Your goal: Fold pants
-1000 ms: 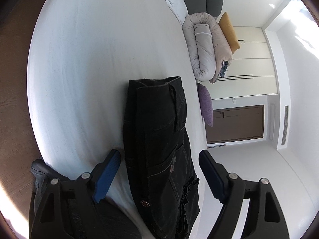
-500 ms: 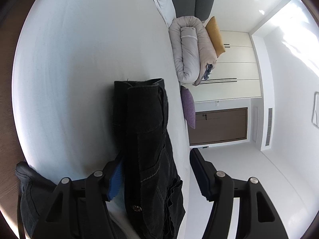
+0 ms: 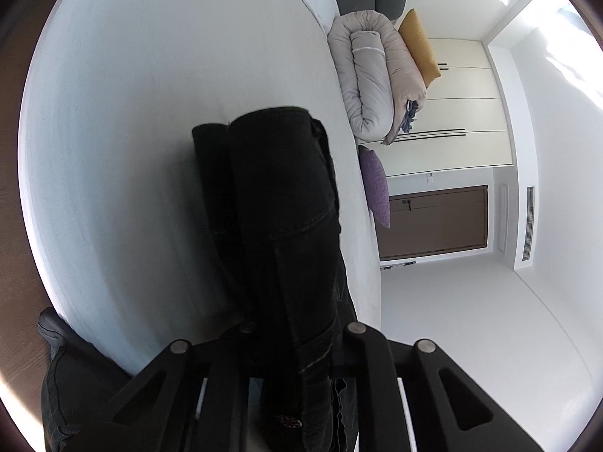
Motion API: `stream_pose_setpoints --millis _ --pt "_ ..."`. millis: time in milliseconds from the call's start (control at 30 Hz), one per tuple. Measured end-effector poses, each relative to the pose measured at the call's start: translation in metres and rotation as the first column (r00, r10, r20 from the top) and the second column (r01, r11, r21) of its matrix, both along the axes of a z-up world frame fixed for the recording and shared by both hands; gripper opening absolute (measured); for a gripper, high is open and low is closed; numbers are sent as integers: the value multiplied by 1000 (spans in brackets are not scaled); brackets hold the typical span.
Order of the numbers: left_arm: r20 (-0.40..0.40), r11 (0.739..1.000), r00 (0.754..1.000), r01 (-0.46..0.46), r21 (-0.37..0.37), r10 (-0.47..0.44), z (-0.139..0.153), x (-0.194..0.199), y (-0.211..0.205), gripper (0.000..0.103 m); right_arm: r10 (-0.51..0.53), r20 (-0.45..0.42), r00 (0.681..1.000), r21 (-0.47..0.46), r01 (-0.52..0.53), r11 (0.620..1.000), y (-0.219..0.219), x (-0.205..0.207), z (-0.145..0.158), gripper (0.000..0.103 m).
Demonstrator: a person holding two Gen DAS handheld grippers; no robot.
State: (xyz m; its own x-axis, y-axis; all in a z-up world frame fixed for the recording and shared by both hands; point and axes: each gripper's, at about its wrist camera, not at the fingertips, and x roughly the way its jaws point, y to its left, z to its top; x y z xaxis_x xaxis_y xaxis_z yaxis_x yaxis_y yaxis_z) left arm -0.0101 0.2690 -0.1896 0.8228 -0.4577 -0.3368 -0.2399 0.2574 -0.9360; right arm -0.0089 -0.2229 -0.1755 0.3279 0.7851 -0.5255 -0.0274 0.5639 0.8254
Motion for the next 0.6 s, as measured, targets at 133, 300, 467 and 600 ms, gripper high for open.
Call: stream_pose_setpoints --millis 133,300,467,600 --pt "12 998 1000 -5 70 4 8 -1 -4 11 61 88 994 -23 -59 998 21 14 39 16" --pt "28 982 1000 6 188 -11 24 -1 -12 11 119 104 987 -6 -119 993 71 62 61 29" --pt "22 980 1000 6 198 -10 22 -1 -11 11 219 47 975 57 -222 973 139 114 43 29" --pt "22 978 1000 9 211 -14 23 -1 -11 11 227 -39 973 28 -226 974 172 143 14 29"
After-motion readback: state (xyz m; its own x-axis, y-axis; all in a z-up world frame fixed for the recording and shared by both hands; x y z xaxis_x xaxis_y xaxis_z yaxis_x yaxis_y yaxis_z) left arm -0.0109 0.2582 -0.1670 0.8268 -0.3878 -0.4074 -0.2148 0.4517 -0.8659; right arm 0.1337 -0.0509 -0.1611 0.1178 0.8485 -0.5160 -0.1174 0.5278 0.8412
